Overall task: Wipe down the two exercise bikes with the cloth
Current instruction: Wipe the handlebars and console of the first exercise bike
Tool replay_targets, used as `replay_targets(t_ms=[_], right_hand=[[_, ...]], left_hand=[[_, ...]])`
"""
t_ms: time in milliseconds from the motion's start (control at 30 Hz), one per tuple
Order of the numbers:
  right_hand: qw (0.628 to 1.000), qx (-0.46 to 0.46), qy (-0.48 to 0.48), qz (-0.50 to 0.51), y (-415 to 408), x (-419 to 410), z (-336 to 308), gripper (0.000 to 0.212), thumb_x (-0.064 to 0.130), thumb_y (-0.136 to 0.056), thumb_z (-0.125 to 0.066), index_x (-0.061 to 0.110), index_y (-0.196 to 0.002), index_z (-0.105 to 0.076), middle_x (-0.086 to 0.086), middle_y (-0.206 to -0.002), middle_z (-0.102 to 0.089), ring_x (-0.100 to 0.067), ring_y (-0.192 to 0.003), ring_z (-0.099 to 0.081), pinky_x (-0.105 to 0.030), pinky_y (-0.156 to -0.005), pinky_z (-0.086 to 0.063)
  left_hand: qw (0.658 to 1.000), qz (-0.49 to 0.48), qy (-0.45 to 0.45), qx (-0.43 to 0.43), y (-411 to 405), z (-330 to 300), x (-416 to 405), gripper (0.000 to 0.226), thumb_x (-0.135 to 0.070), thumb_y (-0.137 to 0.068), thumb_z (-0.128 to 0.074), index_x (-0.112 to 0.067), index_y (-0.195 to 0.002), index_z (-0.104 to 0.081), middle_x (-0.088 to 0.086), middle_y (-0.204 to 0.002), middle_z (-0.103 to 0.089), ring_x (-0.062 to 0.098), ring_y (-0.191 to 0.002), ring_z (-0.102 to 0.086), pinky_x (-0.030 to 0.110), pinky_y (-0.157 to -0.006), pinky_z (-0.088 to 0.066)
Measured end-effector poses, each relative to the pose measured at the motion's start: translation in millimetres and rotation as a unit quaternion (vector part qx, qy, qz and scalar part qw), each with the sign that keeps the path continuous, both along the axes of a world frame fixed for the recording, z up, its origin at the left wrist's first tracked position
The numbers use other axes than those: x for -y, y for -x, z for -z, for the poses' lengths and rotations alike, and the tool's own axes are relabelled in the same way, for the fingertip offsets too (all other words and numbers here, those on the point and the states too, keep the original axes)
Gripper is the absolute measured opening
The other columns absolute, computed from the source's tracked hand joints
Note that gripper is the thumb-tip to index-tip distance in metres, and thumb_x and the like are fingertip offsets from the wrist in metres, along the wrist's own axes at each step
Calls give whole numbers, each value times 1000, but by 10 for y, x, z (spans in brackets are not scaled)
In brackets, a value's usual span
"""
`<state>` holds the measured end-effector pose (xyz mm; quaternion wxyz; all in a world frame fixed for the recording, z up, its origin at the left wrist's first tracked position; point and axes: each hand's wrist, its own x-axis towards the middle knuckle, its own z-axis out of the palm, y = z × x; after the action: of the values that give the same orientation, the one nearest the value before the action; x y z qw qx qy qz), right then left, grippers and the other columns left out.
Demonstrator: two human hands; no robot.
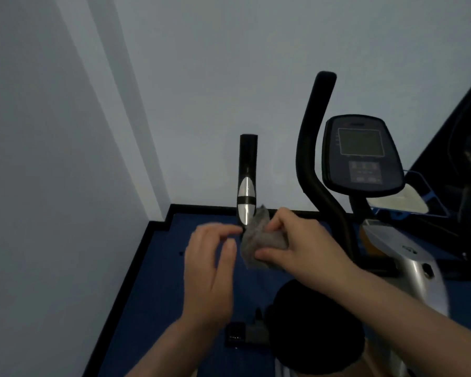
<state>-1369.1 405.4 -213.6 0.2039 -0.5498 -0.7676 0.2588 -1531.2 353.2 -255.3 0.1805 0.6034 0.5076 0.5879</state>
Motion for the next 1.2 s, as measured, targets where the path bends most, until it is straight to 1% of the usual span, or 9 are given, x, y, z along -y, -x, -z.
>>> replay_targets(t_ms=[100, 233, 333, 467, 633, 733, 867, 1033, 1200], right_hand=[[999, -21, 8, 44, 106, -27, 2, 34, 49, -71, -77, 33, -81, -48, 14, -81, -60, 4, -72, -56, -16, -53, -35], [976, -142, -6, 164, 389, -342, -151, 32, 42, -76, -78, 24, -82, -52, 10, -75, -63, 4, -64, -59, -16, -51, -41], [977, -122, -35, 170, 429, -361, -216, 32, 38, -75, -79, 25, -81, -50, 11, -75, -63, 5, -64, -59, -10, -50, -40], [982, -66, 23, 177, 406, -181, -115, 35, 47, -71, -78, 28, -77, -49, 11, -75, -64, 9, -69, -58, -12, -52, -41], [958, -118, -64, 252, 641, -601, -359, 32, 37, -75, -79, 24, -79, -50, 9, -74, -63, 3, -64, -59, -14, -49, -42], [945, -136, -74, 287, 741, -658, -335, 33, 38, -77, -77, 29, -93, -49, 8, -80, -66, -3, -69, -64, -25, -59, -52], [948, -155, -29, 278, 680, -513, -239, 25, 38, -76, -78, 32, -97, -65, 13, -81, -70, 7, -74, -64, -15, -63, -51], [940, -197, -91, 262, 767, -816, -474, 22, 19, -80, -77, 22, -101, -73, 8, -82, -73, -2, -77, -68, -26, -73, -56], [930, -203, -101, 289, 931, -542, -241, 40, 20, -88, -70, 55, -104, -60, 19, -90, -73, 3, -85, -68, -23, -79, -57]], left_hand=[[1000, 18, -12, -5, 171, -201, -439, 23, -19, -97, -43, -24, -107, -62, -18, -104, -58, 8, -102, -56, 16, -87, -40], [997, 69, -11, -25, 297, -357, -880, 28, -17, -97, -44, -17, -117, -63, -11, -119, -58, 0, -115, -51, 11, -96, -35], [992, 117, 0, -37, 379, -367, -1087, 34, -19, -98, -42, -17, -128, -59, -8, -134, -52, -1, -128, -43, 11, -105, -29], [979, 203, 9, -21, 393, -390, -1377, 41, -23, -100, -38, -24, -140, -46, -9, -149, -42, -1, -138, -34, 13, -112, -24], [958, 285, 10, 0, 375, -459, -1666, 42, -22, -101, -36, -20, -142, -43, -8, -144, -47, 2, -134, -42, 16, -110, -31], [945, 327, -10, -2, 451, -446, -1790, 39, -17, -102, -34, -11, -137, -50, -3, -136, -54, 10, -129, -48, 18, -106, -35], [928, 373, -16, 1, 523, -383, -1882, 40, -17, -103, -31, -11, -139, -49, -4, -138, -52, 15, -132, -45, 20, -108, -34], [904, 426, -13, 42, 541, -345, -1932, 43, -26, -103, -28, -10, -140, -45, -2, -140, -49, 18, -134, -44, 23, -109, -35], [893, 450, -11, 35, 574, -295, -2024, 45, -28, -104, -26, -13, -142, -44, -9, -143, -48, 13, -136, -41, 15, -107, -31]])
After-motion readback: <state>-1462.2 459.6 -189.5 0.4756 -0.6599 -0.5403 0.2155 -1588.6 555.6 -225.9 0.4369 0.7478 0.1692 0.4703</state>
